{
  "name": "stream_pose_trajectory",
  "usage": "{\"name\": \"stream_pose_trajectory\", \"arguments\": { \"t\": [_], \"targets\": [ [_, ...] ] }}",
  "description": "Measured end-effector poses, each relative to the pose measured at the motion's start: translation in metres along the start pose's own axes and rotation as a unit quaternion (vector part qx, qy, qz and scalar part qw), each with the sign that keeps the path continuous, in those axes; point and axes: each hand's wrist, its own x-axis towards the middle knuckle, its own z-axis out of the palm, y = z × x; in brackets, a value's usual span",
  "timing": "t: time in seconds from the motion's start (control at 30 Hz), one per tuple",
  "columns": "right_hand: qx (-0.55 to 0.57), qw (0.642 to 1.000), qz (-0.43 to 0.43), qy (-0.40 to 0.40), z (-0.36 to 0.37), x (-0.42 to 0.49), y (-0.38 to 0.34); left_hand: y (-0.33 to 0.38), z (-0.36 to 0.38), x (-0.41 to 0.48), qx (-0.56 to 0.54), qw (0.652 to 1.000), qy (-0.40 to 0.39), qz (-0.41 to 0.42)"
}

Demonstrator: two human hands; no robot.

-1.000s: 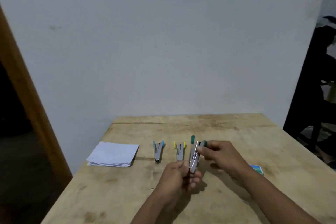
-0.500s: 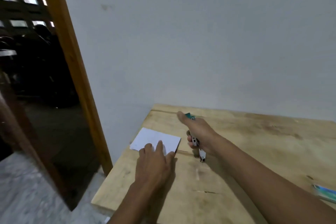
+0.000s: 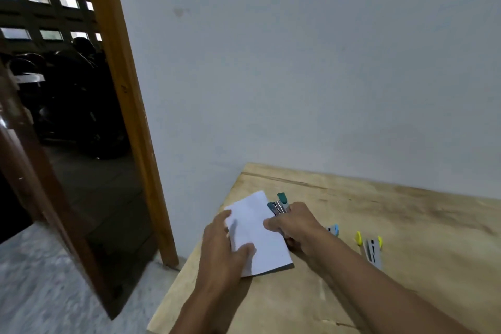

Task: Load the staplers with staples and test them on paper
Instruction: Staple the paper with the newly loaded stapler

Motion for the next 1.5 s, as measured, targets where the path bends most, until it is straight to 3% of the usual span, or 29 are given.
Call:
{"name": "stream_pose_trajectory", "arguments": {
  "t": [0.1, 0.2, 0.27, 0.43, 0.63, 0.8, 0.97, 1.03, 1.13, 1.2, 1.27, 1.37, 1.5],
  "targets": [
    [0.027, 0.998, -0.021, -0.043, -0.023, -0.018, -0.01, 0.025, -0.011, 0.003, -0.092, 0.992, 0.007, -0.084],
    [0.023, 0.997, -0.067, -0.038, -0.045, -0.034, -0.016, 0.047, -0.017, -0.004, -0.192, 0.978, -0.067, -0.048],
    [0.022, 0.996, -0.081, -0.027, -0.059, -0.048, -0.016, 0.064, -0.016, -0.013, -0.249, 0.965, -0.075, -0.03],
    [0.086, 0.993, -0.084, 0.013, -0.093, -0.079, -0.012, 0.097, -0.006, -0.032, -0.327, 0.933, -0.147, -0.032],
    [0.198, 0.976, -0.078, 0.038, -0.121, -0.104, -0.006, 0.125, 0.001, -0.055, -0.316, 0.929, -0.19, 0.04],
    [0.342, 0.935, -0.052, -0.072, -0.13, -0.128, -0.017, 0.14, -0.003, -0.055, -0.279, 0.952, -0.099, 0.077],
    [0.21, 0.976, -0.058, -0.007, -0.133, -0.14, -0.02, 0.15, -0.009, -0.063, -0.23, 0.966, -0.06, 0.104],
    [0.186, 0.979, -0.076, 0.021, -0.134, -0.14, -0.021, 0.155, -0.011, -0.067, -0.281, 0.955, -0.071, 0.069],
    [0.173, 0.977, -0.112, 0.06, -0.137, -0.14, -0.024, 0.157, -0.016, -0.067, -0.45, 0.877, -0.153, -0.075],
    [0.163, 0.974, -0.139, 0.077, -0.136, -0.142, -0.025, 0.154, -0.019, -0.067, -0.454, 0.853, -0.226, -0.119],
    [0.147, 0.972, -0.16, 0.088, -0.136, -0.142, -0.026, 0.148, -0.014, -0.068, -0.389, 0.876, -0.271, -0.086],
    [0.107, 0.978, -0.157, 0.085, -0.137, -0.145, -0.027, 0.144, -0.005, -0.066, -0.32, 0.921, -0.222, -0.01],
    [0.049, 0.983, -0.156, 0.087, -0.142, -0.147, -0.023, 0.146, -0.002, -0.062, -0.325, 0.927, -0.185, -0.008]
  ]
}}
